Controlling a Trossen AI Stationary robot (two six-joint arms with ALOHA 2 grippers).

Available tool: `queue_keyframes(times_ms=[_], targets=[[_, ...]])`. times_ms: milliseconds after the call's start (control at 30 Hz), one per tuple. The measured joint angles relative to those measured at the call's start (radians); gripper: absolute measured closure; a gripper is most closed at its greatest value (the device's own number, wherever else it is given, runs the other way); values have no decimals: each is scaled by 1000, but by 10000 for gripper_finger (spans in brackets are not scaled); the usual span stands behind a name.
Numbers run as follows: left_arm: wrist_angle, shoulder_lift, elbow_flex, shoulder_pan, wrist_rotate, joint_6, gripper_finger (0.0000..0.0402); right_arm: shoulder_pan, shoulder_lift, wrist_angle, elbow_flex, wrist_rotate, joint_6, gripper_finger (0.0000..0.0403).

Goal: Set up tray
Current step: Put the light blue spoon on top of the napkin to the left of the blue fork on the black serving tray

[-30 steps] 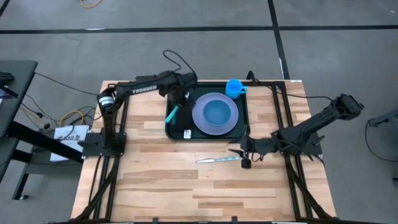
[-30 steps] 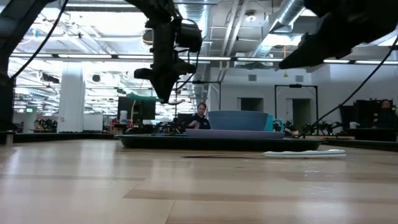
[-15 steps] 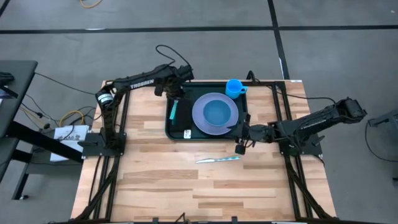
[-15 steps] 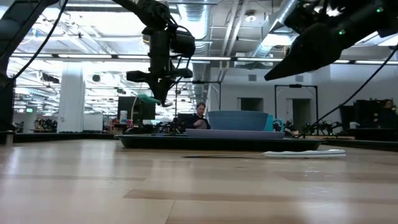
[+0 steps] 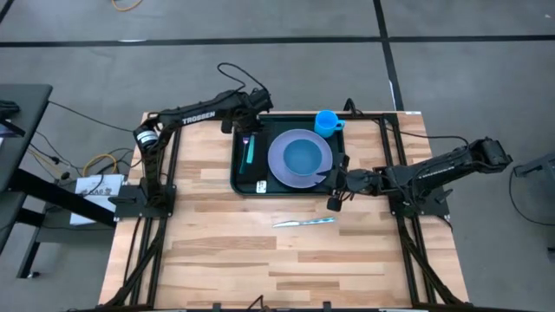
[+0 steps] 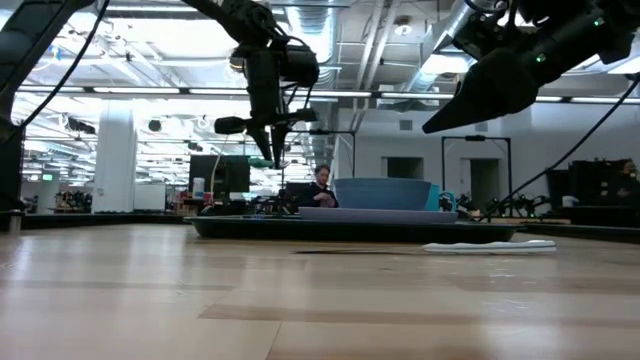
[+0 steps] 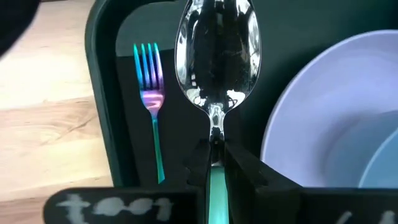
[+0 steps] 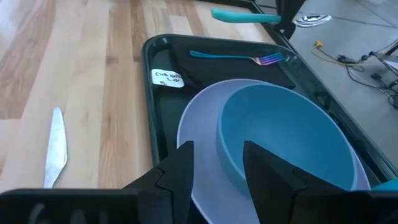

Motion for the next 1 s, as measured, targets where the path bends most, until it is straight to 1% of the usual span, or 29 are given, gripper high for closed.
queue_keyframes(times_ms=[133, 367, 467, 767, 1000], targets=[[-2, 0, -2, -3, -6, -40, 390, 0, 0, 0, 0, 0, -2, 272], [47, 1, -86, -9, 0, -67, 390, 0, 0, -3, 0, 0, 0, 272], [48, 2, -102, 1, 3, -67, 390, 2, 0, -3, 0, -1, 0, 272], [200, 1, -170, 4, 37, -75, 390, 2, 0, -3, 0, -1, 1, 272], [216, 1, -218, 11, 35, -77, 390, 2, 0, -3, 0, -1, 1, 272]])
